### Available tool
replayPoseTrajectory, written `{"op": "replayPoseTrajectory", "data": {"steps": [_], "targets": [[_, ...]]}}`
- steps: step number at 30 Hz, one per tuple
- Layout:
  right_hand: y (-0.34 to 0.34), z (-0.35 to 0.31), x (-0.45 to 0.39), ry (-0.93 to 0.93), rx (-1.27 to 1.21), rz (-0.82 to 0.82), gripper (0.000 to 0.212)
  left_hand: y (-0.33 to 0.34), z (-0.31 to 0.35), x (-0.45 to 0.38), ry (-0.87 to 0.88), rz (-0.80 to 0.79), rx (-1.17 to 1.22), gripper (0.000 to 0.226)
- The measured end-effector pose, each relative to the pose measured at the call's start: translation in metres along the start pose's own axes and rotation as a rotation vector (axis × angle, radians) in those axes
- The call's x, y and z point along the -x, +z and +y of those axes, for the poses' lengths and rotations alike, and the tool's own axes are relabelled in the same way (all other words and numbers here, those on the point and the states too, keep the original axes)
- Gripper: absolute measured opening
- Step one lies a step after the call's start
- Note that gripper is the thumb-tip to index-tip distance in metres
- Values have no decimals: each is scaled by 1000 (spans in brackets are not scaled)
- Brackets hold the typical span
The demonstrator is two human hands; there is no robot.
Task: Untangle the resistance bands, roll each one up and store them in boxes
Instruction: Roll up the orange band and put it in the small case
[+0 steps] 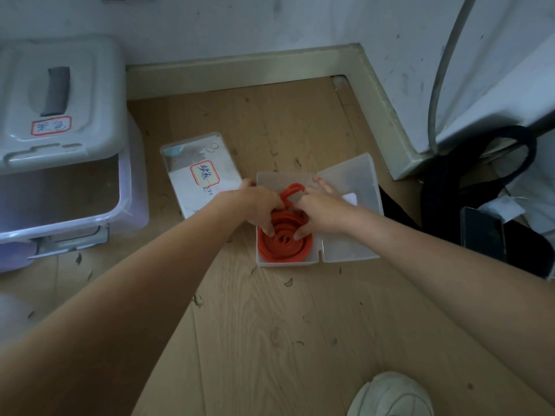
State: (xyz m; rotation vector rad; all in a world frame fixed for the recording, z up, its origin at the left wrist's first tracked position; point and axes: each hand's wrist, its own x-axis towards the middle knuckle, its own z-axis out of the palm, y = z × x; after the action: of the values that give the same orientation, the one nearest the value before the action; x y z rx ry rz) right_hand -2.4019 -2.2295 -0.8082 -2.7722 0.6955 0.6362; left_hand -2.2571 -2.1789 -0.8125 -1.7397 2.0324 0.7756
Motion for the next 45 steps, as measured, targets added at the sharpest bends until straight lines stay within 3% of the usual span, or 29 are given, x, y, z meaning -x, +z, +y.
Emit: {"op": "replayPoseTrajectory", "data": {"steps": [4,8,16,18,24,28,30,33,35,37,42,45], "targets": [[-4,4,-3,14,-33,-35,45,1,3,-1,-9,27,11,46],[-2,-1,-5,8,-55,-86,72,5,-1,1,18,104,80,42],[-6,2,5,-11,-198,-46,25,23,1,27,7,434,231,55],[-10,6,7,-5,-268,-2,25,32,0,39,49,509,257,56],[-27,12,12,59,-483,45,26,35,3,47,-11,417,103,72],[-43,25,25,189,-745,119,27,28,8,50,-17,473,460,68],[-50,28,30,259,-848,150,23,21,13,57,-6,531,692,53],[-59,25,37,340,-1124,223,26,6,21,75,85,551,1295,37],[-64,16,41,328,-1318,228,19,-4,31,80,56,579,1686,36],[-70,6,45,283,-1453,211,20,-15,43,84,-4,634,1927,32],[-83,-3,59,201,-1583,151,36,-30,42,96,45,571,1992,24],[-85,-4,60,191,-1518,293,36,-34,34,103,37,477,1901,21]]}}
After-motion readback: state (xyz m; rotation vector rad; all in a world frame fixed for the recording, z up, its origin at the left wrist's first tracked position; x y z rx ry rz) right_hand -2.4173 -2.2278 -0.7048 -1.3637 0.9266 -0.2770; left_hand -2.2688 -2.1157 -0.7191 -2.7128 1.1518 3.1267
